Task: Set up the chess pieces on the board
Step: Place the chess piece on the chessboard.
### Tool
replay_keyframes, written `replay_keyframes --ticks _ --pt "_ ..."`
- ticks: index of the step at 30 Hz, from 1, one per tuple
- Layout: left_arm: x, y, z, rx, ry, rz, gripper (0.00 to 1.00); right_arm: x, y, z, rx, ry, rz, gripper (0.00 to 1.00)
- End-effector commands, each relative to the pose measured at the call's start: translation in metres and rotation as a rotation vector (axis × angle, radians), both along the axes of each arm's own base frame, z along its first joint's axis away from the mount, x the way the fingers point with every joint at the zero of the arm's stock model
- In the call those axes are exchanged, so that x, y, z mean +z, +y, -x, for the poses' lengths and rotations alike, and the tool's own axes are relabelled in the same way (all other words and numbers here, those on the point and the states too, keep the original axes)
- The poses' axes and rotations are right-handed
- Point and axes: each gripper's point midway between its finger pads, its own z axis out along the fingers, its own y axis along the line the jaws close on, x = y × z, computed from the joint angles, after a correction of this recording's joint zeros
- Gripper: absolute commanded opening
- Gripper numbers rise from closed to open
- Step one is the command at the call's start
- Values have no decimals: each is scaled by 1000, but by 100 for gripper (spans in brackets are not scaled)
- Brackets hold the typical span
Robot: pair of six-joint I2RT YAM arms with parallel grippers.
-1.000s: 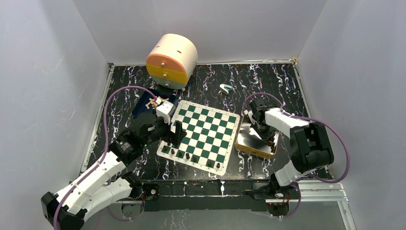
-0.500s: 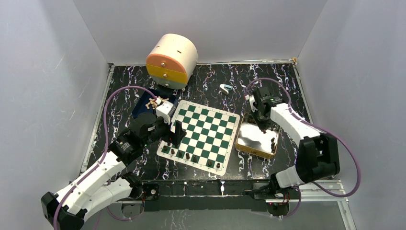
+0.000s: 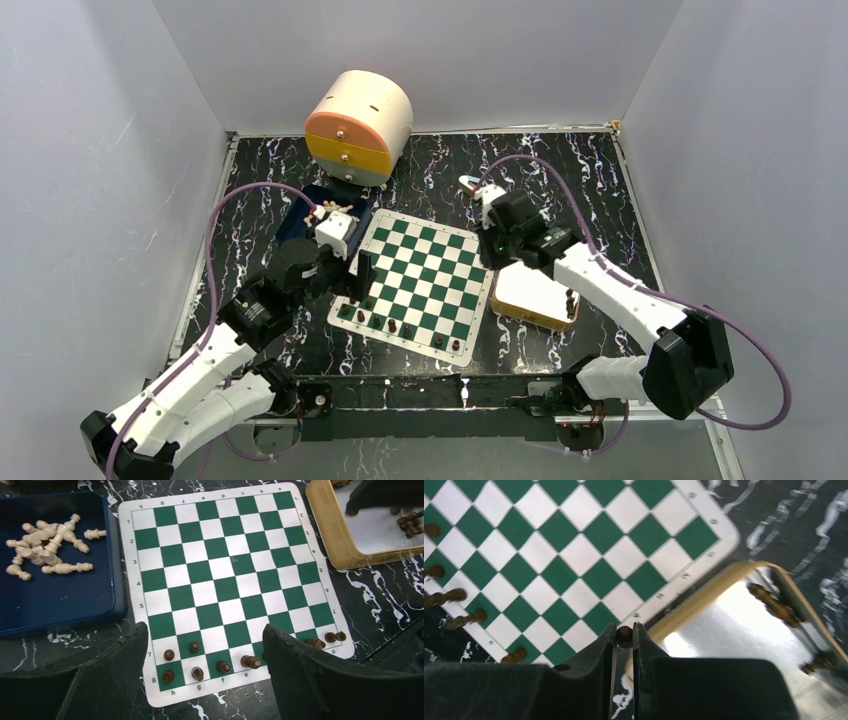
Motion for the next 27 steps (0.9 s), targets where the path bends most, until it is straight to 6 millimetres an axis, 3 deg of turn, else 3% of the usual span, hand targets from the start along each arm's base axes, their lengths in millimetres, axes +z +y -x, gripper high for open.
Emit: replay_keyframes --ticks 1,6,11,17,27 --pt "25 18 -5 58 -92 -27 82 5 65 5 87 -93 -143 18" --pt "36 44 -8 167 -160 -58 84 -10 116 16 227 -192 -181 20" --pt "43 59 -7 231 -202 -45 85 -29 144 16 286 -274 -177 20" --pt "45 64 -6 249 -216 -37 85 -54 151 21 310 -254 -166 20" --pt "45 64 -6 250 -218 -37 85 -72 155 44 354 -246 -209 21"
